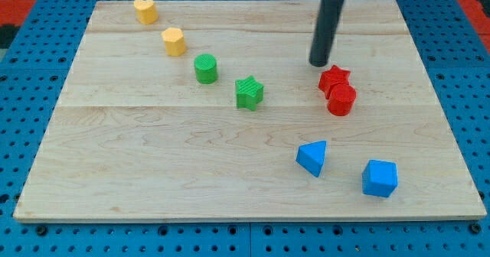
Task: Move the red blocks slightly to the down
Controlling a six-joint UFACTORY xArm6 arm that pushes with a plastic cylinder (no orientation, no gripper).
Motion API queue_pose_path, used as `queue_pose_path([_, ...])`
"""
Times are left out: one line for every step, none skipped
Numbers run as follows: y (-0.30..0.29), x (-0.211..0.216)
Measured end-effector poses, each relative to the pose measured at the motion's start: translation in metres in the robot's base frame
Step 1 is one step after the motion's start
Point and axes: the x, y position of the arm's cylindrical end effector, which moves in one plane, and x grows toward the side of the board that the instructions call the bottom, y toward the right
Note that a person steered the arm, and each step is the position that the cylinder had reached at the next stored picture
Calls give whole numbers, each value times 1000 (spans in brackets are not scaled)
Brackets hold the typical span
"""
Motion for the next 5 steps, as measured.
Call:
queue_pose_path([24, 37])
queue_pose_path([3, 30])
queue_pose_path([9, 1])
queue_pose_path([34, 18])
queue_pose_path([34, 43])
